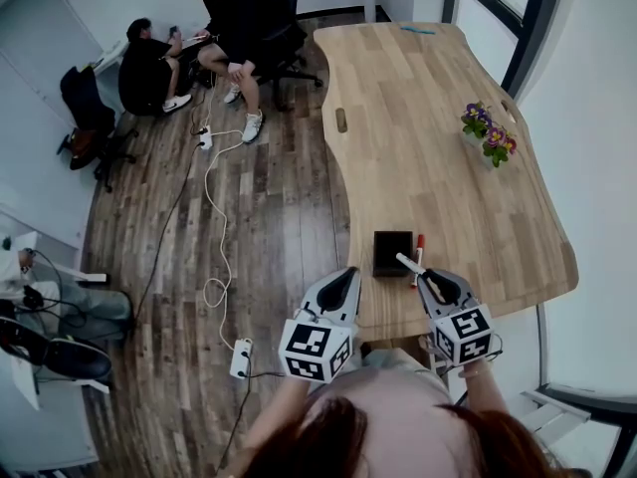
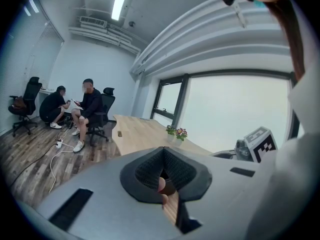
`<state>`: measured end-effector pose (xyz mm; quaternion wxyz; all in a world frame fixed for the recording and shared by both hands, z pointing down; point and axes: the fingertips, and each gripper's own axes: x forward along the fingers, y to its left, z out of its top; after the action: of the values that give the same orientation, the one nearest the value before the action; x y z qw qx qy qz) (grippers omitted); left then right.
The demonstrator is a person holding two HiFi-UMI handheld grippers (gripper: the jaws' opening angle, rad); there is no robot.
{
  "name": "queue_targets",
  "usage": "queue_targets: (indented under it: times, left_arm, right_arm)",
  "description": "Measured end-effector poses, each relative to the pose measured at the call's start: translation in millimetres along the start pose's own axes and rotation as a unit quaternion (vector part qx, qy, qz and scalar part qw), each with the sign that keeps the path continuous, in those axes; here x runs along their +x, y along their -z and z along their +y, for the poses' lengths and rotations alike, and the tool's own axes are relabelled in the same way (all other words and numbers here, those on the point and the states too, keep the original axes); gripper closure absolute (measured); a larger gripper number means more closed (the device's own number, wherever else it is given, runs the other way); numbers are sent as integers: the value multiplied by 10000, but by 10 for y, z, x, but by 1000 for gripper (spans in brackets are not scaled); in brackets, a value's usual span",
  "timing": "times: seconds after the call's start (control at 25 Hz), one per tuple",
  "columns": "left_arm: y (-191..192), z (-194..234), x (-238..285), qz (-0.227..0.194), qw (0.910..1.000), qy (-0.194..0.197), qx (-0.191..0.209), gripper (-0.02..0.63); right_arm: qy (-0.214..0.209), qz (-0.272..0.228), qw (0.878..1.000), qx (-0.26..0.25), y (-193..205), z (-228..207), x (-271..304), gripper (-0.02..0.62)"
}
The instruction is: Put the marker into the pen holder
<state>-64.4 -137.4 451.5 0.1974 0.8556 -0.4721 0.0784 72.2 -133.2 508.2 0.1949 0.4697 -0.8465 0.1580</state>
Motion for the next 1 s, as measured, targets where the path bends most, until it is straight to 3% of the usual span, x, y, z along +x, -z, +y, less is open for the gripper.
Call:
queue_targets:
  times: [1.0]
  left_arm:
    - [2,298,-131,-1,9996,-271,-41,606]
  right_arm:
    - [-108,109,9999,-19,59,67,363,535]
